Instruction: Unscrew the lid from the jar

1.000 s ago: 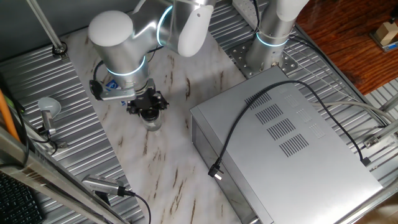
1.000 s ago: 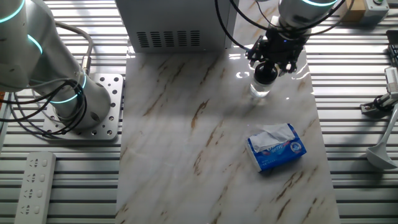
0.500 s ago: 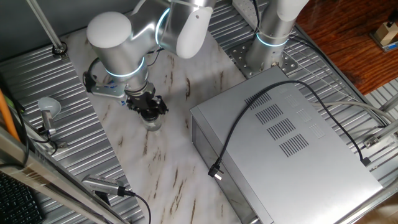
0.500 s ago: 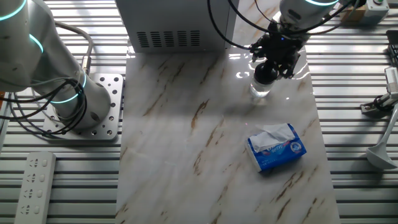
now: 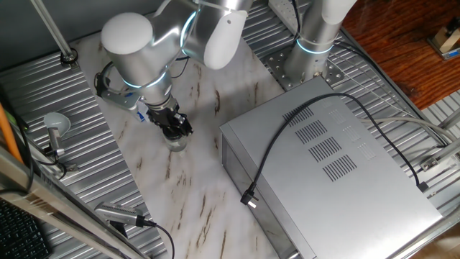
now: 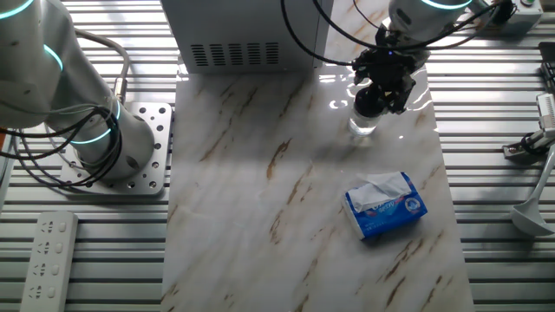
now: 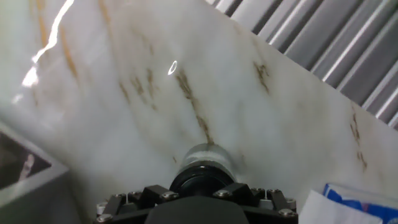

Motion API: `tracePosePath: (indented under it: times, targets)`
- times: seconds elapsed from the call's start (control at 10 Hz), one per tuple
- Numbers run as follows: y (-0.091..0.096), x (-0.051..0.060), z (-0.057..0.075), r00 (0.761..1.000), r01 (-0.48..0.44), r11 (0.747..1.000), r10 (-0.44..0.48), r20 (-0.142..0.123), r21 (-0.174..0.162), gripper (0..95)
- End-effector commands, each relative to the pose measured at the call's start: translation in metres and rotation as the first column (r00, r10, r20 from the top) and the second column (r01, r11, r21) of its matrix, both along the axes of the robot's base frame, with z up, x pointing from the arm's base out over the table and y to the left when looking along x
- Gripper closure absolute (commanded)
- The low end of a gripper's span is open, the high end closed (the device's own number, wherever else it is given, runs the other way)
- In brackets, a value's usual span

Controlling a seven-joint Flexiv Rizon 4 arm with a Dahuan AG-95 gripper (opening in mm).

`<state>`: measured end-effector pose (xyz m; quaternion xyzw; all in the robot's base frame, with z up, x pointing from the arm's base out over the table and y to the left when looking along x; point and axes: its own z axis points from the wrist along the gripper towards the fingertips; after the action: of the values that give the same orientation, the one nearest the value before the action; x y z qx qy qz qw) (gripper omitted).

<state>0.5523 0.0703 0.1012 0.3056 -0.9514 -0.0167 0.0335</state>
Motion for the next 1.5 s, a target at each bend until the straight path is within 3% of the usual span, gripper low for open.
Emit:
tracePosePath:
  times: [0.1, 0.5, 1.0, 1.5]
  targets:
    - [-0.0007, -0.0007, 0.0, 1.0, 0.007, 1.0, -0.007, 0.0, 0.001, 38.0]
    - [-0.0037, -0.0003, -0.0008, 1.0, 0.024, 1.0, -0.024, 0.003, 0.006, 38.0]
    - [-0.0038, -0.0007, -0.001, 1.0, -0.021, 1.0, 0.021, 0.006, 0.012, 38.0]
    - [-0.0039, -0.0008, -0.0011, 0.975, -0.219, 0.976, 0.219, 0.025, 0.01, 38.0]
